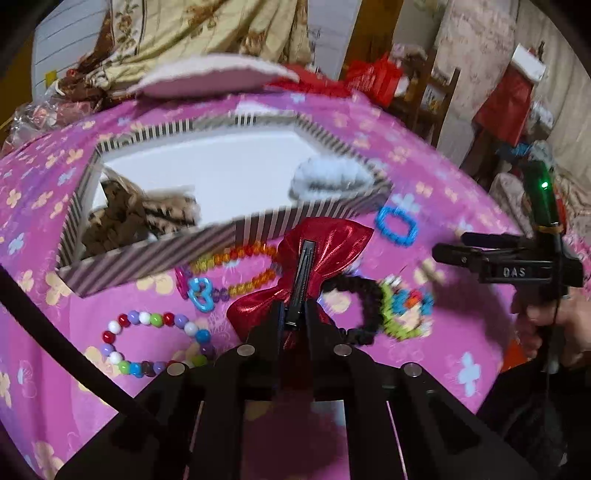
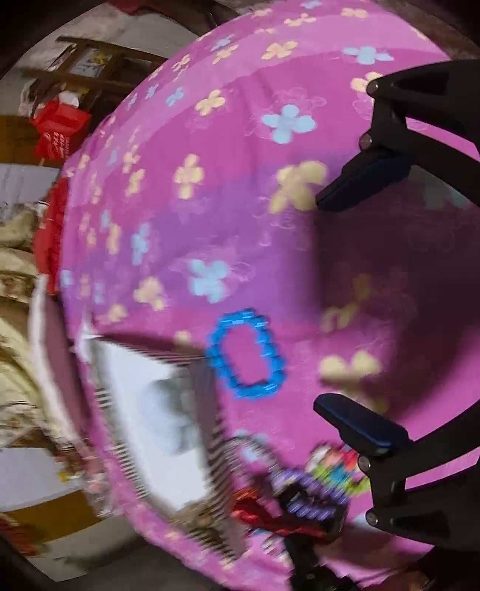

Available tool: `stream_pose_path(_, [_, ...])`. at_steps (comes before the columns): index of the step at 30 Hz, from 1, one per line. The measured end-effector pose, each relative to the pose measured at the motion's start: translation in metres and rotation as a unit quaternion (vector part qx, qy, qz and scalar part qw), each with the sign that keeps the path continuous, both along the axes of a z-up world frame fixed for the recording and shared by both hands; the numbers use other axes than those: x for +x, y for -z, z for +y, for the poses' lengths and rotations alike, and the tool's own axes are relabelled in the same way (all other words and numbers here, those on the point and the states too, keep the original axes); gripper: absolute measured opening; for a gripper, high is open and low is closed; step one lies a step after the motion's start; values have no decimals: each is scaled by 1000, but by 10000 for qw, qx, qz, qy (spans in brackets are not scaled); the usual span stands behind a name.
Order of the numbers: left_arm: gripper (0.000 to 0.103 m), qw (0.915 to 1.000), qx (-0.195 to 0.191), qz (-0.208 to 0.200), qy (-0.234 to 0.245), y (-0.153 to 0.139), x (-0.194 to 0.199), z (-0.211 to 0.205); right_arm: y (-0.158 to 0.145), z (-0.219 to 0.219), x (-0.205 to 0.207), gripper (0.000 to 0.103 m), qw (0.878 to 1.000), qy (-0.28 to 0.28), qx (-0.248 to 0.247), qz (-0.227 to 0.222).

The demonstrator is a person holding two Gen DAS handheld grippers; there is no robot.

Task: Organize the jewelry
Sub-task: 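Grasp the red satin bow with the left tool, then grasp the blue beaded bracelet with the right tool while the left tool holds the red bow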

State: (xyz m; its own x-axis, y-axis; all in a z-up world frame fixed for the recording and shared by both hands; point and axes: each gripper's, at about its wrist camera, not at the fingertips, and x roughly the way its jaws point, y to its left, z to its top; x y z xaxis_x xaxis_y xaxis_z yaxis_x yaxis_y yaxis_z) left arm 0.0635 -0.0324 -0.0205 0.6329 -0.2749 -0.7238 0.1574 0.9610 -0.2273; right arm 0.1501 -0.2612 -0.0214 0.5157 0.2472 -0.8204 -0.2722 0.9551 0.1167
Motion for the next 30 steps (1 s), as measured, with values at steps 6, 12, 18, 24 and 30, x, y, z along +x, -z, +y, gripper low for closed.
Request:
stream_pose_path(6, [0,9973,-265,-451,-509,-18,-7,20,-3,0,9,76,9995,-139,207,-209])
stream_pose_path(12, [0,9919,-437,-645,-998,-24,-10,39,4,23,30,49,9977,-592,106,-318])
stream_pose_path(18, [0,9894,-511,-685,-1171,-25,-9,47,18,40,39,32,9972,-529,-457,-280])
stream_pose_path(24, [0,9868,-598,-673,-1349,-23,-7,55,18,48,29,12,9945,-699,-700,-341])
stream_pose_path(30, [0,9857,-591,-638,-1442,-20,-5,58,7,41,17,12,9959,-646,-453,-445])
